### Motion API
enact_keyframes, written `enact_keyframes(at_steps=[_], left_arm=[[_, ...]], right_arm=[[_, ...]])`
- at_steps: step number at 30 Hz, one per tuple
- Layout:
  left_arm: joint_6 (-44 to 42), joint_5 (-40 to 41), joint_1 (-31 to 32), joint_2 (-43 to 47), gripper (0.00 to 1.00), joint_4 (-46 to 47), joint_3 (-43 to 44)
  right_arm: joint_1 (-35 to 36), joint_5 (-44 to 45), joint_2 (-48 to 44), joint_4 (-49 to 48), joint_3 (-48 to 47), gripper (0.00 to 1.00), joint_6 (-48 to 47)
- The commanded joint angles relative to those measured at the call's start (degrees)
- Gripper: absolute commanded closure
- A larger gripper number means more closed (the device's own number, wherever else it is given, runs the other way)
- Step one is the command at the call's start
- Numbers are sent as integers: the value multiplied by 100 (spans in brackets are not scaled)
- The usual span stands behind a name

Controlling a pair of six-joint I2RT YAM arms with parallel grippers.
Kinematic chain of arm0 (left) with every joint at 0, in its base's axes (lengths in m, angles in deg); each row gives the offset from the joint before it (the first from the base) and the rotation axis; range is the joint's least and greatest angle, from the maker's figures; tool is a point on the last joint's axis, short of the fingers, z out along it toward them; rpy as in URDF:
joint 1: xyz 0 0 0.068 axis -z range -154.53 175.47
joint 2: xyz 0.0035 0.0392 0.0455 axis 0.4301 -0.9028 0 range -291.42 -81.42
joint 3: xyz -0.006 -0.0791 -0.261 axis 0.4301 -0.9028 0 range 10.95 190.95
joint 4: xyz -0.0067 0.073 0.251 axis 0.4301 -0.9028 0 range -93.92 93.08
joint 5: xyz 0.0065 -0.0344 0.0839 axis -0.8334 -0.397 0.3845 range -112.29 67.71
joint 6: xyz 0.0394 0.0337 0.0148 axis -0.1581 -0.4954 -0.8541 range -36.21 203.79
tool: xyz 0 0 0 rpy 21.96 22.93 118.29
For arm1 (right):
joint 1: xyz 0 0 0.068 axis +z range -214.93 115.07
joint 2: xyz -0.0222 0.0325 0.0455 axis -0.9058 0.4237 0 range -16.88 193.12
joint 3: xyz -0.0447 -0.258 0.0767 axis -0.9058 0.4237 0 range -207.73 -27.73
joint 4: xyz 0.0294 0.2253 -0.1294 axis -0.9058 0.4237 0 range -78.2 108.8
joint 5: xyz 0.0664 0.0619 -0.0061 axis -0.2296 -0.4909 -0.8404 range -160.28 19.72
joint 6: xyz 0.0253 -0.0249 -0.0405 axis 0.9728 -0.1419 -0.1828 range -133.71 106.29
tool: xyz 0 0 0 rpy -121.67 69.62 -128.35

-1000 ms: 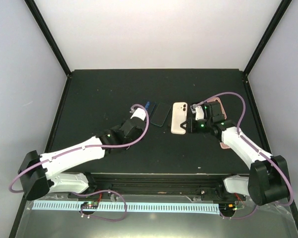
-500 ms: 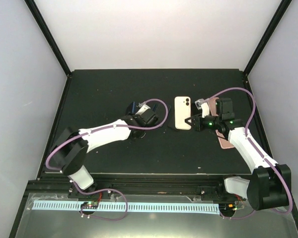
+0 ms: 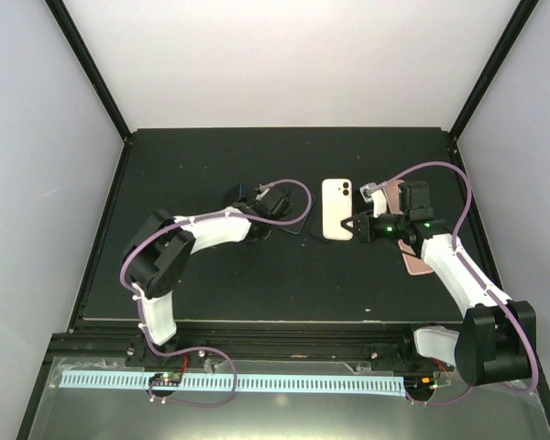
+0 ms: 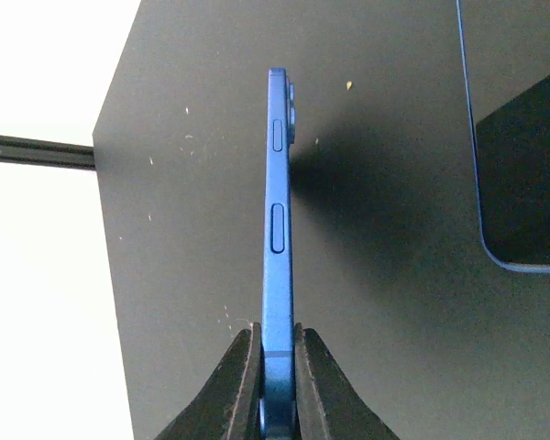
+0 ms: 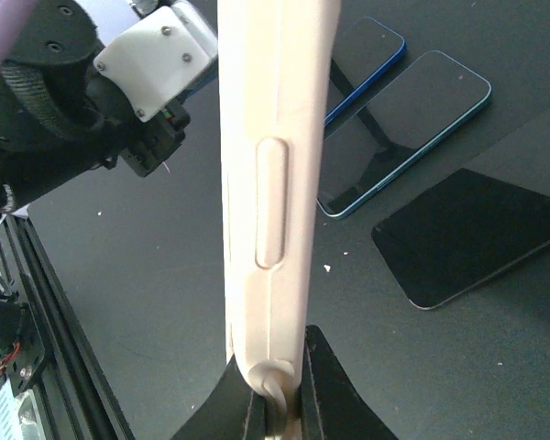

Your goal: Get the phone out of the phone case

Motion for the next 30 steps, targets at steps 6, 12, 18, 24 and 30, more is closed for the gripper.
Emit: enact_keyframes(at_steps=[6,12,18,24,30], left_arm=[[-666,188,-140,-674,96,199,433],[-588,37,-144,-823,82,-43,539],[-368,-166,-142,-848,74,-284,608],[53,-394,-140,-809,59,-568,667],[660,-630,-144,-565,40,-1009,657]], right_arm=[[-77,-217,55,-164,17,99,-58],[-91,-230,81,-150,13,99,-59],[-112,-7,122,101,-172,99,-139],[-195,335,111,471,-429,99,-293],[-279,1200,274,1675,-1224,99,-1120]])
